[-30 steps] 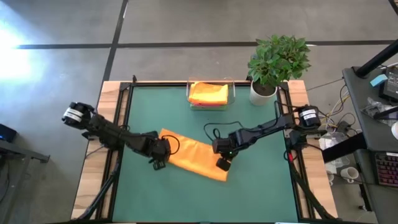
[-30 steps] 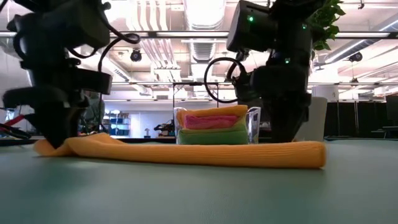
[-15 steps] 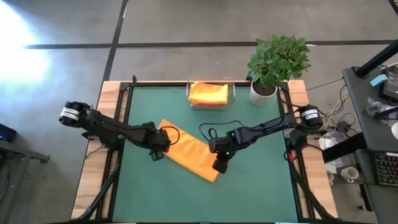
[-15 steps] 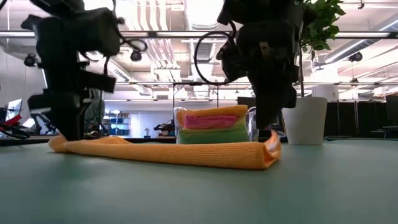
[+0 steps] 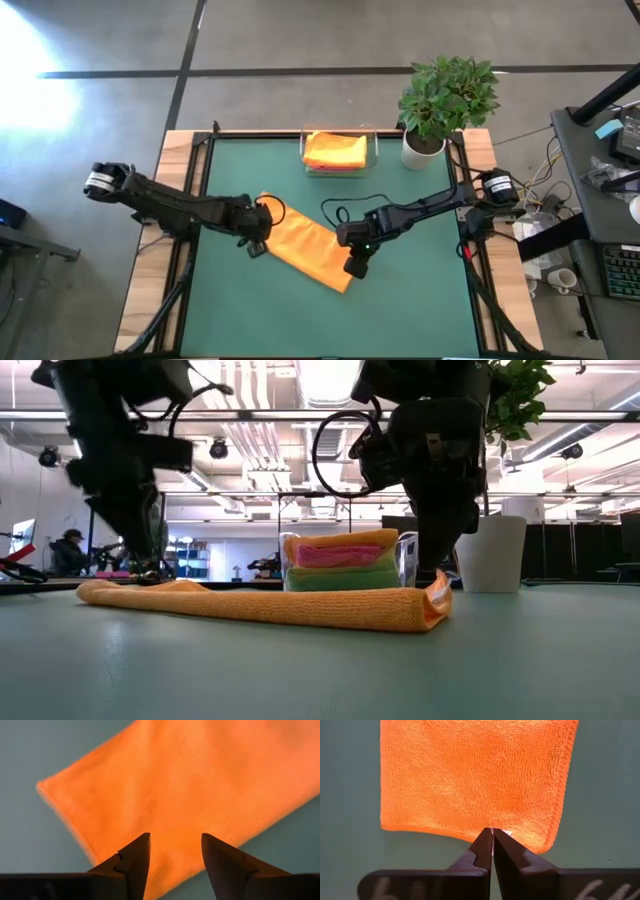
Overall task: Fold microfiber towels
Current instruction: Fold the orange towel
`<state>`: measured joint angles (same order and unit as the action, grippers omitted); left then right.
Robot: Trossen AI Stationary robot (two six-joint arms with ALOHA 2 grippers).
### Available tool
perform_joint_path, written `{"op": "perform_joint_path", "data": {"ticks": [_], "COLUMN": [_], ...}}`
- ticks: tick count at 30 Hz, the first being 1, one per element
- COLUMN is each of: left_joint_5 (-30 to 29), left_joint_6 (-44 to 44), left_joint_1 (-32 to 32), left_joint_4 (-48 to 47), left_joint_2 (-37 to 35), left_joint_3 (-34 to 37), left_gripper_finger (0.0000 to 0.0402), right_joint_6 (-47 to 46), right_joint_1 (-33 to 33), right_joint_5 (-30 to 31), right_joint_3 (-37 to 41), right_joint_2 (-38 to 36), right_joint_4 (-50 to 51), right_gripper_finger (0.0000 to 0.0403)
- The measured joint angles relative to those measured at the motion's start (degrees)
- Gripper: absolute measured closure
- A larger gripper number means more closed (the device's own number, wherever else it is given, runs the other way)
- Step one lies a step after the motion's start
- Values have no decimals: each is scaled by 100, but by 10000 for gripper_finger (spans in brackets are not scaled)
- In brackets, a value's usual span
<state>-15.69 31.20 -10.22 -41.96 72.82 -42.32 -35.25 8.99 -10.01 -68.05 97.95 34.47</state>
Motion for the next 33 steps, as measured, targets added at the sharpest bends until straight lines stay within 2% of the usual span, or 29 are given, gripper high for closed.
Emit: {"op": "perform_joint_path", "data": {"ticks": [5,11,15,24,29,33], "left_joint_5": [224,263,261,287,652,740], "left_joint_6": [13,-69,-312,-315,-313,-309], "left_joint_1": [-32,-194,-262,-328,-437,-573], "left_joint_4": [1418,3248,3965,4177,4427,4614], "left_joint_2": [71,520,944,1626,1900,2024], "left_joint_3": [-22,-18,-37,-33,-29,-27], "left_gripper_finger": [240,240,240,240,240,240], "right_joint_6": [149,255,282,-29,-78,-83], "right_joint_1": [0,-19,-39,-24,-24,8], "right_joint_5": [7,121,226,263,272,654], "right_joint_3": [0,0,2,-274,-780,-1277], "right_joint_2": [0,0,-2,-2,-2,-2], "right_joint_4": [75,133,168,242,637,1155], "right_gripper_finger": [394,394,394,394,394,394]}}
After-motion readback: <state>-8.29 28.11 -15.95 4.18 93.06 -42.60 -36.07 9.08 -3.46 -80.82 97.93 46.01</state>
